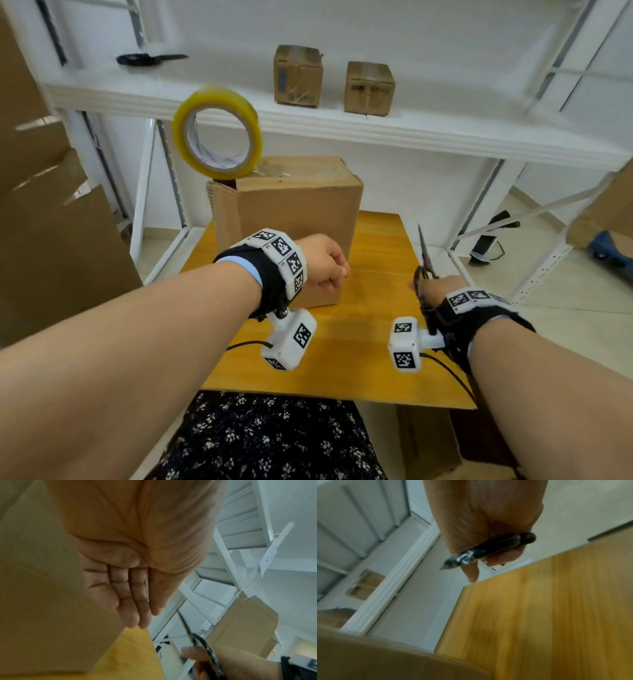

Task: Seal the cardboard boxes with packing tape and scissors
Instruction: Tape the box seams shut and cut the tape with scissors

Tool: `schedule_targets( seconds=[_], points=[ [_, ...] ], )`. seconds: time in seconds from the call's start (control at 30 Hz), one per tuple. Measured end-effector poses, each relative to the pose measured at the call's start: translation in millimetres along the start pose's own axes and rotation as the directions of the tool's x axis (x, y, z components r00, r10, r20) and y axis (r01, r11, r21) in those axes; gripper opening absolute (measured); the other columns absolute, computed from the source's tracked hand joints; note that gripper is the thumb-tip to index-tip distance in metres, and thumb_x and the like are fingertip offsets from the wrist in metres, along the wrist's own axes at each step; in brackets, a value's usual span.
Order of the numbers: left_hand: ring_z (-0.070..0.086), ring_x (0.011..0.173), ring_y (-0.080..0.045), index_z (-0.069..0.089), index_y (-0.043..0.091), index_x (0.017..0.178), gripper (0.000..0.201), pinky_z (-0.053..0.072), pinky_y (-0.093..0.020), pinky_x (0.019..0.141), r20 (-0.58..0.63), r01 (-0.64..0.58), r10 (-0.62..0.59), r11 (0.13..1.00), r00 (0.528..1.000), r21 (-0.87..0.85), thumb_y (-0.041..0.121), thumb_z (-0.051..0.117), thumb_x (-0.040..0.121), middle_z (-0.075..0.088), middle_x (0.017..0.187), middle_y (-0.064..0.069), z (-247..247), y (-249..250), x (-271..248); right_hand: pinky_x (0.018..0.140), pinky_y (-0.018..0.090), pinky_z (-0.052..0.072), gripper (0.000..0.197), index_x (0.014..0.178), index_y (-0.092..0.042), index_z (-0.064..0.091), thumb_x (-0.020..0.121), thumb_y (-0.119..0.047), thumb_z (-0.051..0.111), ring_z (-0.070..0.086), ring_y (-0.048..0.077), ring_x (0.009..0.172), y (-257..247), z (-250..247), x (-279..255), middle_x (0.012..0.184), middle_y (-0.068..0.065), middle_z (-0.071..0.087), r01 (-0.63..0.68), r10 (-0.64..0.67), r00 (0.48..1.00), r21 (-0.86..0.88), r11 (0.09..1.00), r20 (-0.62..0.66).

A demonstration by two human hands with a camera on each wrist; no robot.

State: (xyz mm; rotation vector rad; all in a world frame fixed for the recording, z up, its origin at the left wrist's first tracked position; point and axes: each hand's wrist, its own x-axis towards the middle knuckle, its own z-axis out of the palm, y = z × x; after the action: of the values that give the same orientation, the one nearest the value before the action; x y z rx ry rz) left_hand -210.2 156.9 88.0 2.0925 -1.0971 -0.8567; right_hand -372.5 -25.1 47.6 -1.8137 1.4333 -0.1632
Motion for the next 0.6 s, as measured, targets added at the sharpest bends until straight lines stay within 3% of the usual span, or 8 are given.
schedule_targets(
  seconds=[0.07, 0.13, 0.2, 0.27, 0.37, 0.47, 0.53, 0.6],
  points=[
    [0.068, 0.075, -0.009, 0.067, 0.017, 0.099, 0.011, 0.052, -0.023, 0.066, -0.037, -0.021, 0.023, 0.999, 0.999, 0.035, 0.019, 0.058, 0.095, 0.075, 0.092, 0.001, -19, 5, -14, 0.068, 0.030, 0.040, 0.020, 0.090, -0.009, 0.062, 0.095, -0.029, 0.058, 0.051, 0.025, 0.080, -23, -13, -13, 0.095, 0.013, 0.060, 0.086, -0.083, 0.978, 0.007, 0.996, -0.192],
    [0.068, 0.071, -0.007, 0.068, 0.015, 0.100, 0.010, 0.050, -0.018, 0.059, -0.092, -0.041, 0.045, 0.998, 0.995, 0.038, 0.018, 0.059, 0.094, 0.075, 0.091, 0.000, -39, 10, -29, 0.061, 0.031, 0.045, 0.028, 0.087, -0.002, 0.068, 0.089, -0.029, 0.062, 0.058, 0.030, 0.066, -52, -23, -31, 0.080, 0.014, 0.067, 0.226, -0.196, 0.931, 0.063, 0.972, -0.309],
    [0.068, 0.067, -0.006, 0.069, 0.012, 0.097, 0.009, 0.049, -0.014, 0.054, -0.179, -0.085, 0.089, 0.996, 0.980, 0.029, 0.015, 0.061, 0.093, 0.075, 0.089, -0.002, -59, 15, -44, 0.058, 0.038, 0.055, 0.029, 0.077, -0.007, 0.072, 0.079, -0.035, 0.065, 0.065, 0.035, 0.063, -81, -25, -52, 0.069, 0.015, 0.069, 0.361, -0.305, 0.890, 0.116, 0.925, -0.339],
    [0.069, 0.067, -0.009, 0.070, 0.010, 0.091, 0.009, 0.056, -0.021, 0.062, -0.320, -0.148, 0.150, 0.989, 0.935, 0.031, 0.016, 0.063, 0.091, 0.075, 0.084, -0.003, -79, 18, -60, 0.062, 0.048, 0.060, 0.032, 0.067, -0.009, 0.073, 0.067, -0.040, 0.065, 0.068, 0.038, 0.063, -109, -24, -68, 0.064, 0.014, 0.070, 0.454, -0.374, 0.865, 0.208, 0.866, -0.334],
    [0.068, 0.072, -0.016, 0.069, 0.009, 0.086, 0.014, 0.058, -0.036, 0.079, -0.598, -0.192, 0.162, 0.981, 0.785, 0.014, 0.019, 0.061, 0.089, 0.074, 0.077, -0.003, -107, 20, -76, 0.052, 0.035, 0.052, 0.018, 0.064, -0.007, 0.070, 0.081, -0.014, 0.069, 0.059, 0.029, 0.051, -150, -15, -97, 0.054, 0.011, 0.063, 0.473, -0.449, 0.879, 0.398, 0.786, -0.159],
    [0.064, 0.093, -0.020, 0.068, 0.017, 0.099, 0.019, 0.050, -0.030, 0.079, -0.802, -0.066, 0.122, 0.993, 0.584, 0.103, 0.018, 0.053, 0.088, 0.070, 0.099, 0.000, -126, 16, -84, 0.041, 0.022, 0.046, 0.026, 0.067, -0.003, 0.060, 0.093, -0.001, 0.056, 0.050, 0.017, 0.037, -183, 7, -117, 0.042, 0.003, 0.053, 0.343, -0.432, 0.899, 0.511, 0.788, 0.062],
    [0.058, 0.112, -0.022, 0.060, 0.017, 0.123, 0.036, 0.046, -0.029, 0.090, -0.790, 0.003, 0.125, 0.987, 0.600, 0.159, 0.016, 0.052, 0.088, 0.062, 0.122, -0.001, -131, 13, -84, 0.036, 0.018, 0.042, 0.028, 0.068, -0.005, 0.055, 0.096, -0.002, 0.051, 0.048, 0.014, 0.033, -195, 18, -123, 0.042, 0.003, 0.051, 0.295, -0.435, 0.886, 0.529, 0.796, 0.160],
    [0.050, 0.125, -0.027, 0.052, 0.011, 0.135, 0.047, 0.043, -0.035, 0.101, -0.724, 0.118, 0.138, 0.949, 0.676, 0.291, 0.019, 0.053, 0.089, 0.050, 0.139, -0.008, -134, 13, -81, 0.044, 0.021, 0.051, 0.015, 0.077, -0.004, 0.061, 0.091, -0.010, 0.058, 0.060, 0.015, 0.044, -205, 26, -125, 0.061, 0.008, 0.064, 0.338, -0.448, 0.881, 0.459, 0.822, 0.153]
  ],
)
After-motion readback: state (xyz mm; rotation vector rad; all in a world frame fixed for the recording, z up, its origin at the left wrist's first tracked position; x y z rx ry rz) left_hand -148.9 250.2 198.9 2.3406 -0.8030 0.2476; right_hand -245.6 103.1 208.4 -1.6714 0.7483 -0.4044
